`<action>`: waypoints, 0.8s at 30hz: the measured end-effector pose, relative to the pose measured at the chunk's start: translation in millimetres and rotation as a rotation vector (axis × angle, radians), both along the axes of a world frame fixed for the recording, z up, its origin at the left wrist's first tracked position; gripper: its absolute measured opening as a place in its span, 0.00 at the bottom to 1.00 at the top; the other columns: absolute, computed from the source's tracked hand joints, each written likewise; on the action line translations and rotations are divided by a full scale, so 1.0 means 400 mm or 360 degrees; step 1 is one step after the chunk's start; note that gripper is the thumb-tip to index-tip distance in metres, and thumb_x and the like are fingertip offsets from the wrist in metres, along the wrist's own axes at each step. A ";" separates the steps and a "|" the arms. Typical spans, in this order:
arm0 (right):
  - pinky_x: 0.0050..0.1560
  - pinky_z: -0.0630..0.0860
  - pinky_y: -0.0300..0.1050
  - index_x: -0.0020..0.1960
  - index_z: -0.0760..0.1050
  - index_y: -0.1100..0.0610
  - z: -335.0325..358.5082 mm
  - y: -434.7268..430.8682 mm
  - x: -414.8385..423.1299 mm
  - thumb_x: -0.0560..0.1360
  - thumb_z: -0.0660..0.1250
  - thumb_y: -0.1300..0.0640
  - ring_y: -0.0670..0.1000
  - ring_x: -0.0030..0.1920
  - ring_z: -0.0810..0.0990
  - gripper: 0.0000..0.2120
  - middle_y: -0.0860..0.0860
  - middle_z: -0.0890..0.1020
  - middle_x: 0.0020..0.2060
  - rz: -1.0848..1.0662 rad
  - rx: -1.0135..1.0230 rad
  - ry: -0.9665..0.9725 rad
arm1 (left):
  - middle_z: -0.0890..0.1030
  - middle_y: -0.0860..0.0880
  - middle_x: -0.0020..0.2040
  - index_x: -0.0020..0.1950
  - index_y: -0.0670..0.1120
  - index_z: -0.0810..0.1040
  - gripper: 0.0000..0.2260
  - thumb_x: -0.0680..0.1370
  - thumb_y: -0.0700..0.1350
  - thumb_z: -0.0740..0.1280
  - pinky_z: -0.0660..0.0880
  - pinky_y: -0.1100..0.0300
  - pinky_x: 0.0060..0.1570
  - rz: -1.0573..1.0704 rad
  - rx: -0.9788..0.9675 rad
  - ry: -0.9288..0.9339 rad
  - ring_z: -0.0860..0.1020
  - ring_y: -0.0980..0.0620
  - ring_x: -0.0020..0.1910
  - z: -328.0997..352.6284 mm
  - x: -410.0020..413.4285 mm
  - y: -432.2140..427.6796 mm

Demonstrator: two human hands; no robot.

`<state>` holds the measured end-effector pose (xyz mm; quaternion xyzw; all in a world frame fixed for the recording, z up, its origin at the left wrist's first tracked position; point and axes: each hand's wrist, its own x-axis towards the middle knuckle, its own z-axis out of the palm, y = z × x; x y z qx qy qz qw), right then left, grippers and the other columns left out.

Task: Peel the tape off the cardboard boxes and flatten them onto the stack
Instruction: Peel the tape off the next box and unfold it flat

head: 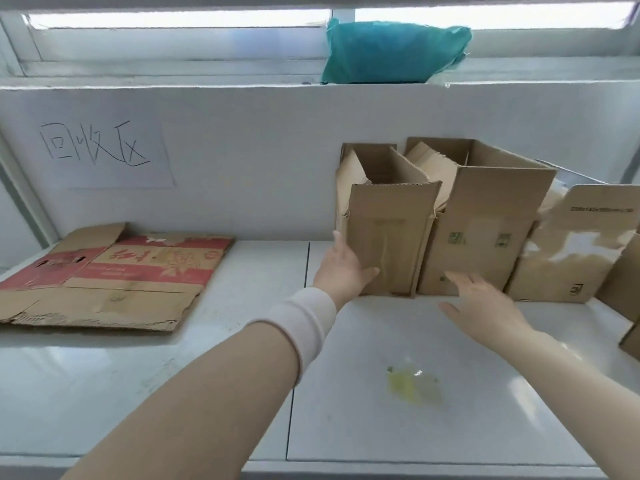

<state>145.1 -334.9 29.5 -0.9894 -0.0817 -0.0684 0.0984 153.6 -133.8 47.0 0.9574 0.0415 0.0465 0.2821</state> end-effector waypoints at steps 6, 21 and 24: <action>0.57 0.73 0.50 0.71 0.62 0.57 -0.061 0.072 0.116 0.76 0.63 0.53 0.54 0.62 0.72 0.25 0.54 0.71 0.64 0.0123 0.0638 -0.0128 | 0.60 0.47 0.75 0.76 0.42 0.47 0.41 0.74 0.55 0.67 0.62 0.52 0.71 0.0098 -0.0853 -0.0062 0.61 0.49 0.73 -0.055 0.145 0.038; 0.51 0.68 0.43 0.67 0.67 0.58 -0.088 0.159 0.159 0.74 0.67 0.58 0.54 0.52 0.76 0.23 0.55 0.72 0.59 -0.0181 0.1332 -0.0239 | 0.76 0.52 0.52 0.60 0.43 0.70 0.11 0.80 0.45 0.60 0.70 0.75 0.41 0.0166 -0.1161 -0.0408 0.74 0.58 0.47 -0.117 0.157 0.071; 0.55 0.70 0.45 0.65 0.69 0.55 -0.060 0.166 0.124 0.73 0.68 0.58 0.52 0.55 0.73 0.21 0.51 0.71 0.55 -0.0061 0.1375 -0.0315 | 0.75 0.56 0.40 0.53 0.46 0.70 0.06 0.80 0.46 0.59 0.68 0.77 0.33 0.0178 -0.1104 -0.0451 0.73 0.59 0.38 -0.081 0.117 0.109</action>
